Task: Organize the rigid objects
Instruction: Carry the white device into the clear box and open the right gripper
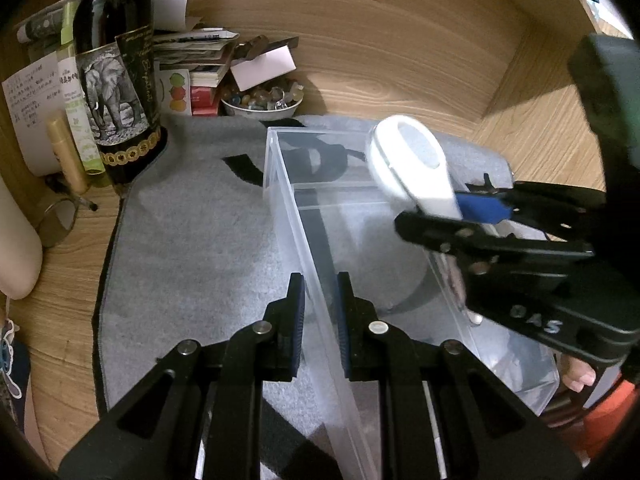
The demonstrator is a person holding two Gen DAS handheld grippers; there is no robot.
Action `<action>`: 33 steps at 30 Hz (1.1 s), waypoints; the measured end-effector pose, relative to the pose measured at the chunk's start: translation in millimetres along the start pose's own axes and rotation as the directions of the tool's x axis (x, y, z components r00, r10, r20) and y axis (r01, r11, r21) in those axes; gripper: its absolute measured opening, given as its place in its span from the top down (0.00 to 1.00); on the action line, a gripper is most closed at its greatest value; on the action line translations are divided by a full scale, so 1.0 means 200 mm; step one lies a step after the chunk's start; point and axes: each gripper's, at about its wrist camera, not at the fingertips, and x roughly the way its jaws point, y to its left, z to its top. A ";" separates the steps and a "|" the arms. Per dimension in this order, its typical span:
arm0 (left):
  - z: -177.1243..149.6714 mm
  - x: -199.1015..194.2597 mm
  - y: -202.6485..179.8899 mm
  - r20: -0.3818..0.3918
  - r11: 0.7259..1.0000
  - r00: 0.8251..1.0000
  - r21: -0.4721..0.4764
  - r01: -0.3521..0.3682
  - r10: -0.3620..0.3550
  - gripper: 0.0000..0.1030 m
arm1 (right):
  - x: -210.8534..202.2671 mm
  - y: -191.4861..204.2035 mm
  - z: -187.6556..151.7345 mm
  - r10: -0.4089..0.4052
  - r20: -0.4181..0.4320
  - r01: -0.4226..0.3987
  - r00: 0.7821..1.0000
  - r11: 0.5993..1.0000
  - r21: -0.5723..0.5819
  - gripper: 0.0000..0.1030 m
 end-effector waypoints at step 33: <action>0.02 0.01 -0.01 -0.004 1.000 1.000 0.009 -0.006 0.006 0.85 | -0.03 0.00 -0.02 -0.030 -0.039 0.028 0.999 0.998 -0.056 0.38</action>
